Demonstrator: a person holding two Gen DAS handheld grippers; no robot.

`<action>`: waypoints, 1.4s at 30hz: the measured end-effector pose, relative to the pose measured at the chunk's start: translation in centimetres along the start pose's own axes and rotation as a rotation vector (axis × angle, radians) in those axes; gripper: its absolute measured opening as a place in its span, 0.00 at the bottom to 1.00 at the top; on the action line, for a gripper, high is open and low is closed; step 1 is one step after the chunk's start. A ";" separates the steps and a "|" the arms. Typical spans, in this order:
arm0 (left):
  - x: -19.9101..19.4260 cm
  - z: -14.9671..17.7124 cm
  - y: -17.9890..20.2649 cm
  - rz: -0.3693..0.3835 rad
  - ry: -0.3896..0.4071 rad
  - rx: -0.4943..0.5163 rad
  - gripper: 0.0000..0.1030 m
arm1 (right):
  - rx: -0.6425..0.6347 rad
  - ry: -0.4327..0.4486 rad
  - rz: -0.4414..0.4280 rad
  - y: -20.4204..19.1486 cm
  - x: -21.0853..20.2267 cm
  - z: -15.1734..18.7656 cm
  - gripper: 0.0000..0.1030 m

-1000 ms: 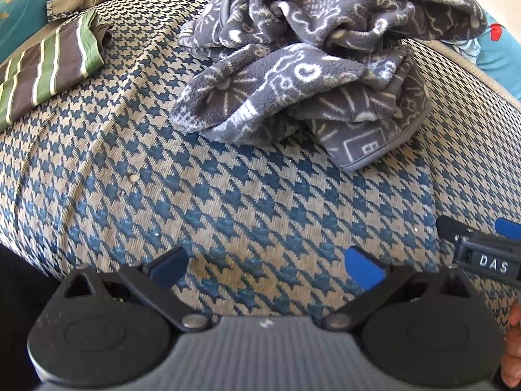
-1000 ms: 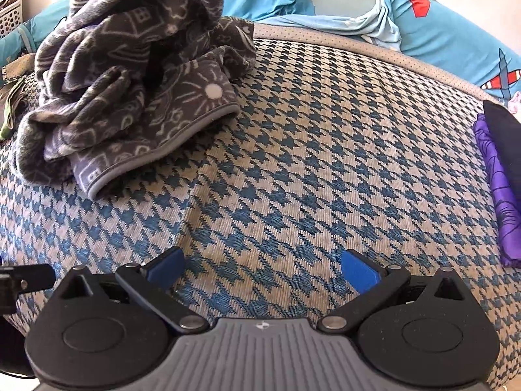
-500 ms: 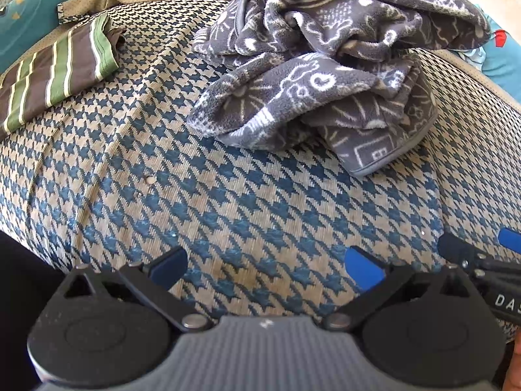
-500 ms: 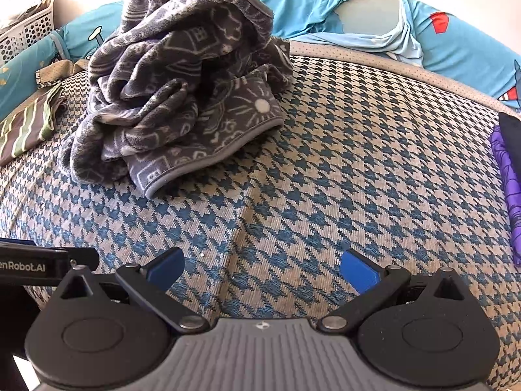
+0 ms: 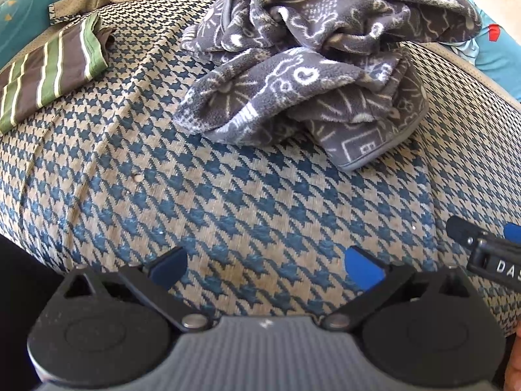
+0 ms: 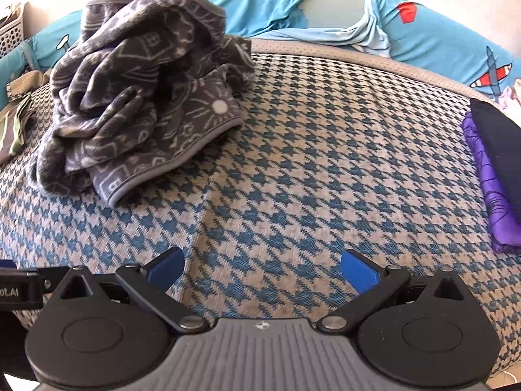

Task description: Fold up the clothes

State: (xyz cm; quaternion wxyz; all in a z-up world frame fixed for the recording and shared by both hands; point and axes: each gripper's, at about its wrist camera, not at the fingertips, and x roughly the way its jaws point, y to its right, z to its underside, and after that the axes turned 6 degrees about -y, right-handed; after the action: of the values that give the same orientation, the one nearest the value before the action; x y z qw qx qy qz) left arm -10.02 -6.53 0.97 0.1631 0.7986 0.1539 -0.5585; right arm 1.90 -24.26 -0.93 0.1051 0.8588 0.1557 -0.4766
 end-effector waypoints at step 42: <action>0.9 -0.3 0.1 0.003 -0.018 0.041 1.00 | 0.015 -0.007 0.062 0.4 0.9 -0.5 1.00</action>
State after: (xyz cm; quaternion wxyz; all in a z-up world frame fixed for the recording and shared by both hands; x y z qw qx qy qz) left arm -9.48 -6.47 0.26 0.1490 0.7969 0.1396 -0.5685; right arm 2.89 -24.32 -1.47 0.1139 0.8623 0.1253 -0.4772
